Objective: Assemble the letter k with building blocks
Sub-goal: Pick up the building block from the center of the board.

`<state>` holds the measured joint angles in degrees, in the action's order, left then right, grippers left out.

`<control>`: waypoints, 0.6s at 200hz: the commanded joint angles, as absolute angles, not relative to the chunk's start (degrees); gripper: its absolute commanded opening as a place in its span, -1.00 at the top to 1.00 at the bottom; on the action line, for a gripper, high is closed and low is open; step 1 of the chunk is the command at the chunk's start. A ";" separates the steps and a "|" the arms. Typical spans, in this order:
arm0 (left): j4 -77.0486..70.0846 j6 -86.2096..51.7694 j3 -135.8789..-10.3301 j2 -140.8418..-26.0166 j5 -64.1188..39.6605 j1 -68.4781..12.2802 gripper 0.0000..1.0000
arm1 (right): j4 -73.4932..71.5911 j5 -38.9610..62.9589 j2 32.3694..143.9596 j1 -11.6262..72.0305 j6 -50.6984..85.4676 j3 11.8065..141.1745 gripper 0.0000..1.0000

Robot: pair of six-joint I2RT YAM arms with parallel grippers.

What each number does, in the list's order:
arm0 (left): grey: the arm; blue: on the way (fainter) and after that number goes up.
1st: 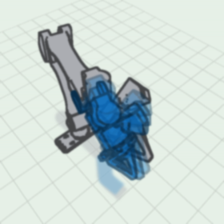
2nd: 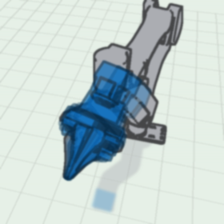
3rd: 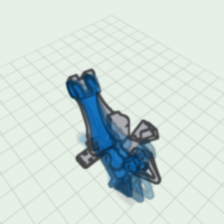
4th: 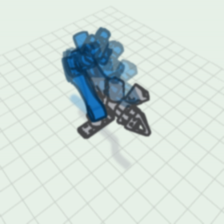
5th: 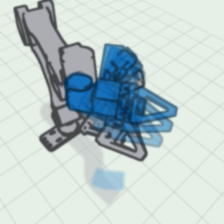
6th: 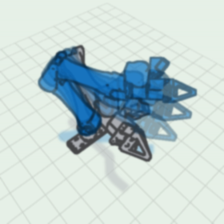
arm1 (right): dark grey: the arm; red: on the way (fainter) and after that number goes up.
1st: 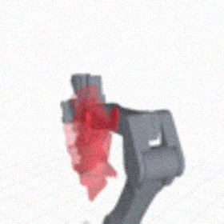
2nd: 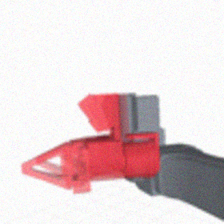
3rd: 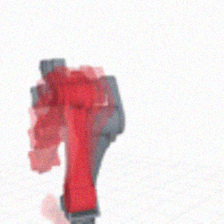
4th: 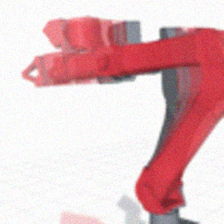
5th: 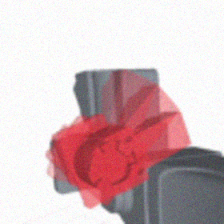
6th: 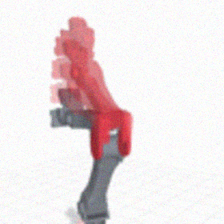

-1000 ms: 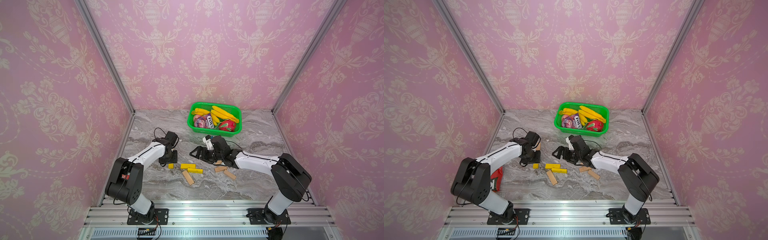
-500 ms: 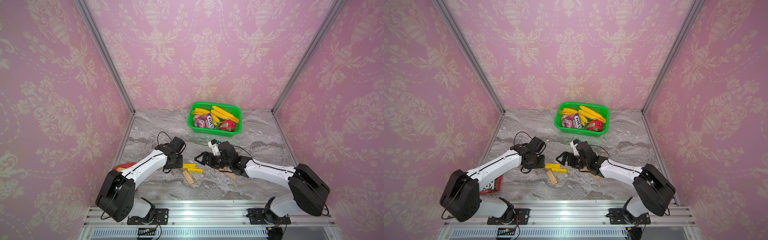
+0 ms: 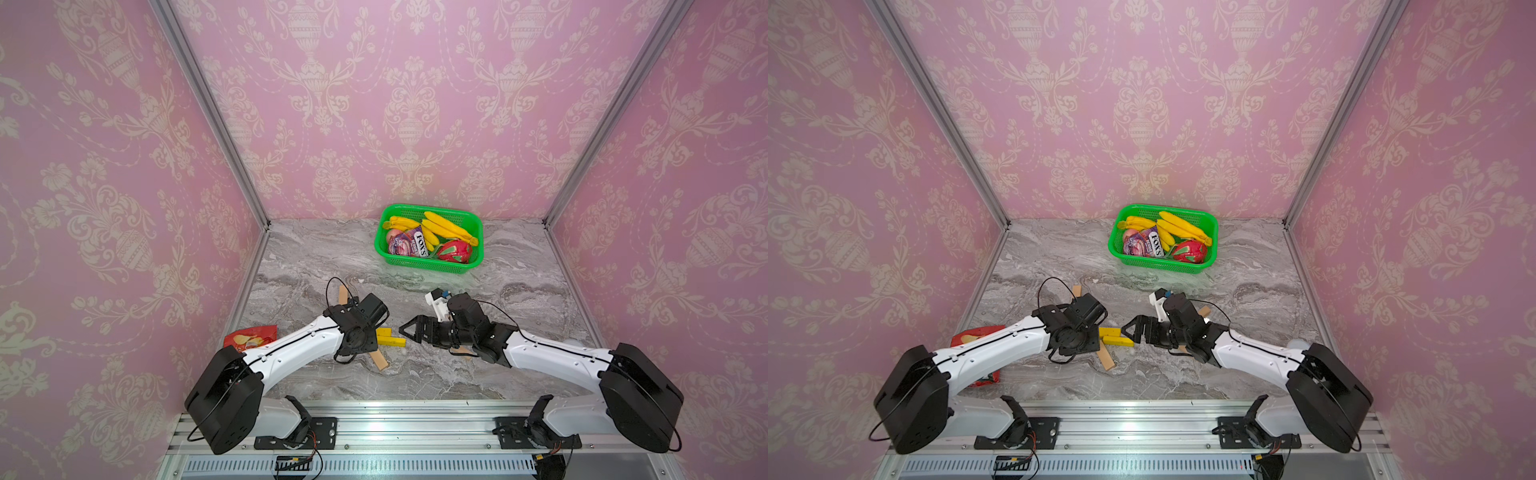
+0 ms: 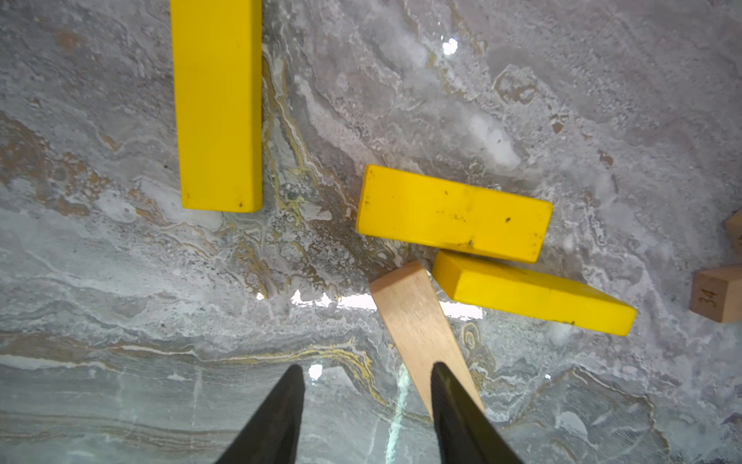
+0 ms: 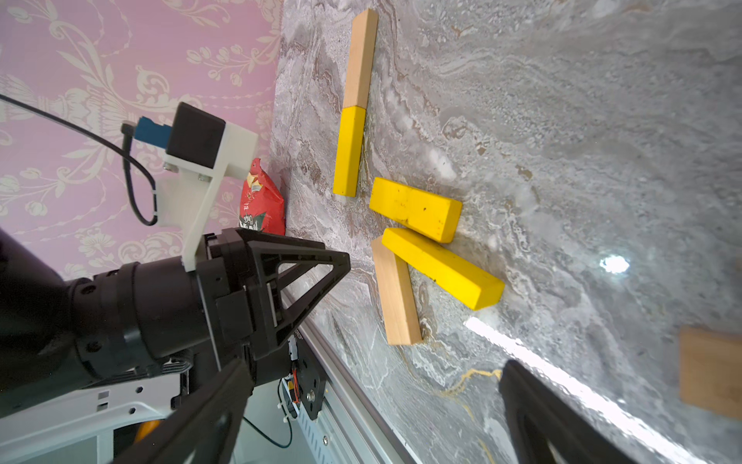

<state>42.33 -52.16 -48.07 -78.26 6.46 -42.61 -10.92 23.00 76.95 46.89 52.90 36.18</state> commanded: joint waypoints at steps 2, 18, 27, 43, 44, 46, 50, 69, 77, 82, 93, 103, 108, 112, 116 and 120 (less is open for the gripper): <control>42.37 -59.76 -48.74 -80.31 11.37 -46.28 -0.07 | -9.13 24.90 74.66 46.68 51.16 34.93 -1.00; 40.19 -64.00 -47.90 -81.10 12.69 -48.88 -0.07 | -7.46 25.31 73.57 46.55 50.47 34.88 -1.00; 38.50 -66.37 -47.22 -81.37 12.99 -50.07 -0.07 | -6.71 25.59 72.78 46.58 50.15 34.72 -1.00; 36.79 -70.37 -46.41 -81.48 14.32 -51.65 -0.07 | -5.21 25.77 71.67 46.34 49.43 34.69 -1.00; 36.72 -70.56 -46.37 -81.48 14.41 -51.79 -0.07 | -5.15 25.80 71.61 46.33 49.37 34.66 -1.00; 36.69 -70.88 -46.33 -81.50 14.70 -52.02 -0.07 | -5.02 25.83 71.45 46.32 49.26 34.62 -1.00; 36.67 -71.54 -46.36 -81.37 15.16 -52.36 -0.07 | -4.81 26.02 71.18 46.32 49.12 34.59 -1.00; 38.37 -75.12 -46.68 -81.09 17.49 -53.75 -0.06 | -4.13 26.68 70.66 46.07 48.62 34.37 -1.00; 38.76 -76.75 -46.35 -80.84 18.21 -54.33 -0.06 | -3.94 27.02 70.66 45.95 48.43 34.37 -1.00; 38.67 -77.59 -46.07 -80.68 18.32 -54.55 -0.06 | -3.95 27.10 70.75 45.89 48.27 34.32 -1.00; 38.35 -78.51 -45.64 -80.48 18.41 -54.73 -0.06 | -4.41 27.46 70.86 45.81 48.39 34.24 -1.00; 38.64 -79.16 -45.62 -80.72 18.68 -54.82 -0.06 | -4.79 27.60 70.84 45.80 48.44 34.09 -1.00; 38.74 -79.51 -45.70 -80.85 18.72 -54.84 -0.06 | -5.00 27.60 70.91 45.74 48.45 33.95 -1.00; 38.84 -79.68 -45.77 -81.01 18.72 -54.84 -0.05 | -5.09 27.69 70.86 45.73 48.47 33.99 -1.00; 38.86 -79.87 -45.79 -81.18 18.65 -54.84 -0.05 | -5.15 27.77 70.92 45.72 48.51 34.01 -1.00; 38.78 -80.05 -45.87 -81.39 18.55 -54.84 -0.05 | -5.27 27.89 70.97 45.70 48.42 33.85 -0.99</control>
<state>37.63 -75.46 -46.39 -81.10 15.79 -54.39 -5.48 26.44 71.64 46.11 49.87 34.94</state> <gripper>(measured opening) 0.528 0.998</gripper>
